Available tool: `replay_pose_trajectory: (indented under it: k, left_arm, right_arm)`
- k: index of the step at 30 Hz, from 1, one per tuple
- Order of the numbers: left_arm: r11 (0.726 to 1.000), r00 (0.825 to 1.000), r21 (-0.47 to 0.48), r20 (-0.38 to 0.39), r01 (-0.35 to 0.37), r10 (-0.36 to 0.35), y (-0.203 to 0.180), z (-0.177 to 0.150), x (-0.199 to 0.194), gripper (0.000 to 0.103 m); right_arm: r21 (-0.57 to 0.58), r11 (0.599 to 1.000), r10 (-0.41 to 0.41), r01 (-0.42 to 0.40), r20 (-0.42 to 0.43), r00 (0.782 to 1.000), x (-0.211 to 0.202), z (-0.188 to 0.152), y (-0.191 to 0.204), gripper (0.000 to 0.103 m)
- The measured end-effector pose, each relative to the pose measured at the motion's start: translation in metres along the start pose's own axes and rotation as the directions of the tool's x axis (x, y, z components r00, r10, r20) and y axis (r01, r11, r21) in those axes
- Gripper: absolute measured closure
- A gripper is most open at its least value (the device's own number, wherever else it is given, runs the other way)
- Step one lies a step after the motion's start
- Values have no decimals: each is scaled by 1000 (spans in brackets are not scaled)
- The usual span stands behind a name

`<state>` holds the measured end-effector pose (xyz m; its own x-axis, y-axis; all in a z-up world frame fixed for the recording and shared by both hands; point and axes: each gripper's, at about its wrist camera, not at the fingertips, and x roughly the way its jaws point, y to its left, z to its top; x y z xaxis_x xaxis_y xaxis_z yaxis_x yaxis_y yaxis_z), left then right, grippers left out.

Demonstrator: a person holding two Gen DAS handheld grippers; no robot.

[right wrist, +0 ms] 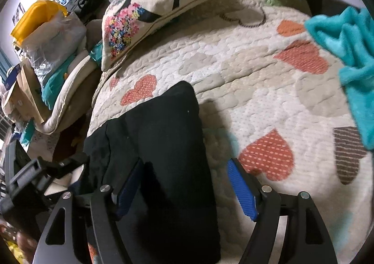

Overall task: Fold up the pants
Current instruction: 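Lower the bundle onto the quilt and open both tools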

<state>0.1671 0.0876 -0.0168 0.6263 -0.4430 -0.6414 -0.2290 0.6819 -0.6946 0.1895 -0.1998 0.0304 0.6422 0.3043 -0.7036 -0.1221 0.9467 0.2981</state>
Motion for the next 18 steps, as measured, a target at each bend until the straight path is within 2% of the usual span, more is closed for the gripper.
replay_pose_trajectory:
  k: [5,9,13,18]
  left_arm:
    - [990,997,122,44,-71,66,-12,-7,-21,34]
    - [976,993,190,64,-108,97,-17,-21,-36,34]
    - [969,990,211,79,-130,115,-19,-46,-51,34]
    - [942,976,270,141,-198,165,-30,-94,-80,34]
  right_arm:
    - [-13,1000,-25,25,17,1000,-25,-16,2,24]
    - [-6,999,-33,33,-2,999,-42,-37,4,24]
    - [2,1000,-24,24,-42,999,-56,-62,7,24]
    - [3,1000,3,-2,-46,999,-78,-91,14,24]
